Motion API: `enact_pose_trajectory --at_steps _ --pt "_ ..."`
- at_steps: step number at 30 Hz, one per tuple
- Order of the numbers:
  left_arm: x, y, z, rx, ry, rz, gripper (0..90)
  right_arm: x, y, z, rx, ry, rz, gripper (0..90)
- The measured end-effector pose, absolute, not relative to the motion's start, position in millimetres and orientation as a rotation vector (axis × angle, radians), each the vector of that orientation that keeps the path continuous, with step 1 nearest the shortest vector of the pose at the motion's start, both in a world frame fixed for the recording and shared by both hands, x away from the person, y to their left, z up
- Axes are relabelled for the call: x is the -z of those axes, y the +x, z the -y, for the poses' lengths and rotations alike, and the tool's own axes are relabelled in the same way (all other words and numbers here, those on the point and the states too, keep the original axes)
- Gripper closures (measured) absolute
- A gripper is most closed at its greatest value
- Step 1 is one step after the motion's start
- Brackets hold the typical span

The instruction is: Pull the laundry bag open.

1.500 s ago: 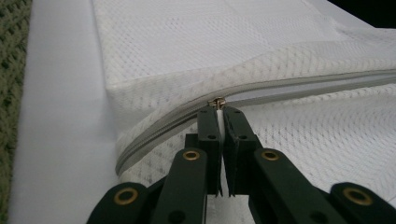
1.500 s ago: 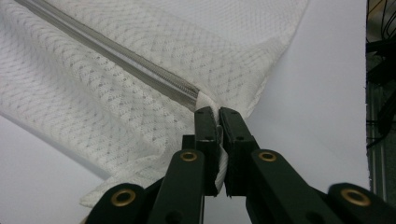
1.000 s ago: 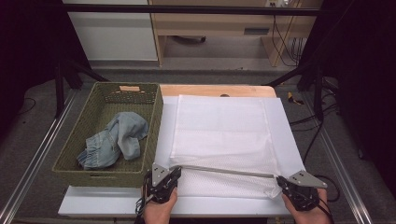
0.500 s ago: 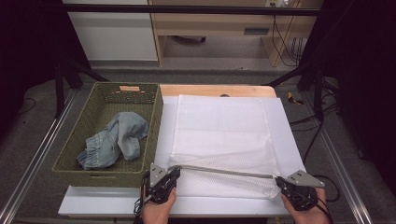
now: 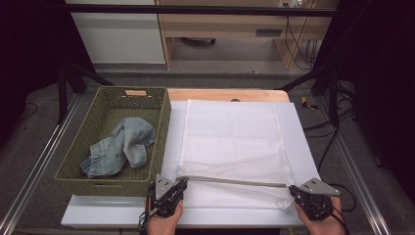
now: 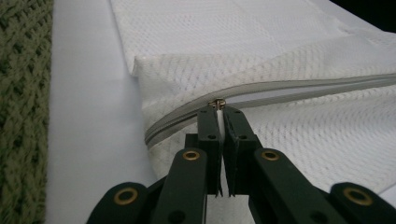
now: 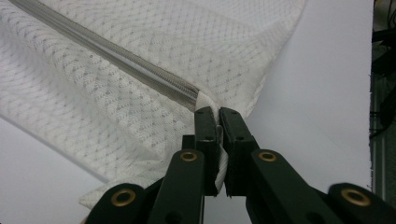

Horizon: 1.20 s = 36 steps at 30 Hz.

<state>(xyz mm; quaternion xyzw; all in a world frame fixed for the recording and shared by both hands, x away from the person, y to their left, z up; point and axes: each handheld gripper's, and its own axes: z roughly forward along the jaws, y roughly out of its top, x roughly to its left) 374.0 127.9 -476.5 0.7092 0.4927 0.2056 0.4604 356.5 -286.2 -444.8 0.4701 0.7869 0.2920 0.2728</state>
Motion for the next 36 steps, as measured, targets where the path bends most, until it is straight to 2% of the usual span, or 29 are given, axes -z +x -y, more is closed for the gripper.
enact_pose_trajectory --at_steps 36 --pt "485 359 -140 -0.520 1.748 -1.247 86.4 450 361 292 -0.751 1.290 -2.155 86.7"
